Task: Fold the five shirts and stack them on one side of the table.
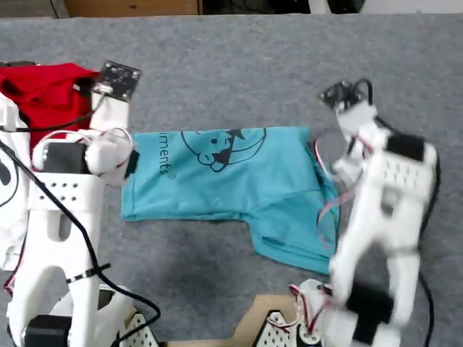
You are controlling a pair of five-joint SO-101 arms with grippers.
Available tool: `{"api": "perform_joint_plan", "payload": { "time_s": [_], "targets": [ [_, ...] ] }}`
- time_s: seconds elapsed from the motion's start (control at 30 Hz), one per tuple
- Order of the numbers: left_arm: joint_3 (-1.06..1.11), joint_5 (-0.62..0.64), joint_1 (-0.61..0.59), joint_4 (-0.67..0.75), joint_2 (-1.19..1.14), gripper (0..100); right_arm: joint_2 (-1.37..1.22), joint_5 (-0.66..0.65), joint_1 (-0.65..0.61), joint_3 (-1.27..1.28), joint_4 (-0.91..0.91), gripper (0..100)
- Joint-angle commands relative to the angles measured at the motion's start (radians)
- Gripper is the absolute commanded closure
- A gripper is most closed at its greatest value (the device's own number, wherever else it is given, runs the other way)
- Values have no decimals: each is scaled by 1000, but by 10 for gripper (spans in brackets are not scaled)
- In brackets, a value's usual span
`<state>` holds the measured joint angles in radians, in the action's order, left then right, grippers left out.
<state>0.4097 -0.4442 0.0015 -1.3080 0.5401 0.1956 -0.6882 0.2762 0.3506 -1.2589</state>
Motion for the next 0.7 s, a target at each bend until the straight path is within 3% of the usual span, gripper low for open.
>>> {"api": "perform_joint_plan", "payload": {
  "time_s": [0.0,0.07,0.3,0.5,0.67],
  "targets": [
    [-3,2,89,-2,27,925,-297,69,-31,-249,12,860],
    [35,17,130,23,27,926,-394,69,-31,-335,-8,860],
    [103,252,158,97,25,926,-479,8,-84,-348,28,858],
    [117,279,150,121,-102,926,-432,6,-136,-283,31,857],
    [130,282,94,307,-331,926,-415,-31,-139,-228,61,857]
  ]
}}
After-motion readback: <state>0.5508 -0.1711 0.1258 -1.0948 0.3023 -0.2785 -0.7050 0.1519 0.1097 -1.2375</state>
